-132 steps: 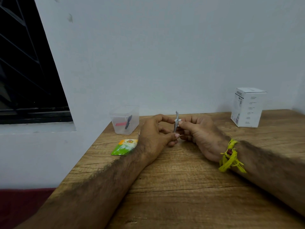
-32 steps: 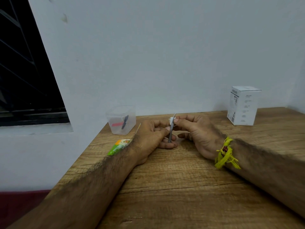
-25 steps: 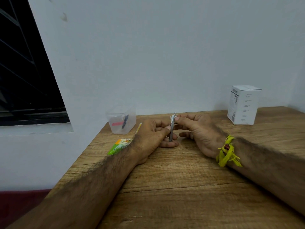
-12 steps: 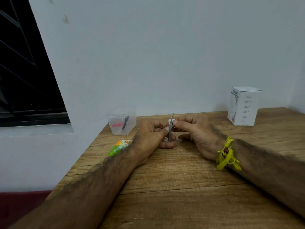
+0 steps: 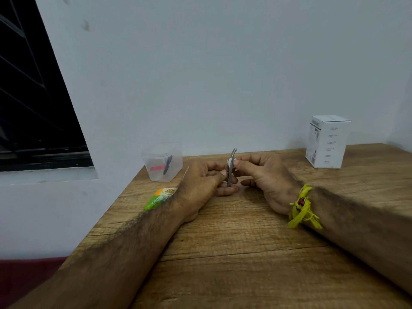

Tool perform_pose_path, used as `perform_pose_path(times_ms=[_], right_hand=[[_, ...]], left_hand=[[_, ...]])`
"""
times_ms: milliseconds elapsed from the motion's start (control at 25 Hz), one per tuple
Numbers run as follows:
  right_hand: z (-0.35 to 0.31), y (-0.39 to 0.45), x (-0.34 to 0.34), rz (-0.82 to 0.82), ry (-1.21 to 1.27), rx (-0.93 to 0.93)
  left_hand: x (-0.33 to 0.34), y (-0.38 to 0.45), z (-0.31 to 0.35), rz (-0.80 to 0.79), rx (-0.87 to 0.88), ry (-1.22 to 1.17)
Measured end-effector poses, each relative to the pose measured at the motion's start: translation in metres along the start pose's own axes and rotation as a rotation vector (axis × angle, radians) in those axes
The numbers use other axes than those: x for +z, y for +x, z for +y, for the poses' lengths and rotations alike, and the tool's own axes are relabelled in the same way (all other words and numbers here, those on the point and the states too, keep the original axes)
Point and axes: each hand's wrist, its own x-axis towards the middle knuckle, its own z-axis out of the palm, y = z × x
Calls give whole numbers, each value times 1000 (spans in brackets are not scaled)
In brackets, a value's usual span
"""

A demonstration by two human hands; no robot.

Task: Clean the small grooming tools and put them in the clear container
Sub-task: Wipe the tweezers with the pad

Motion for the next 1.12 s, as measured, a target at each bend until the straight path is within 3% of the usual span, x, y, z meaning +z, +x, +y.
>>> perform_pose_path(times_ms=[520,760,1120], right_hand=[[4,2,-2,-129,-26,-15],[6,5,-3,-229,-92,-32],[6,4,-1,-230,-6,-8]], left_hand=[[-2,-3,2,12,70,-3],[-9,2,0,117,247,286],[-4,4,1,297,241,181]])
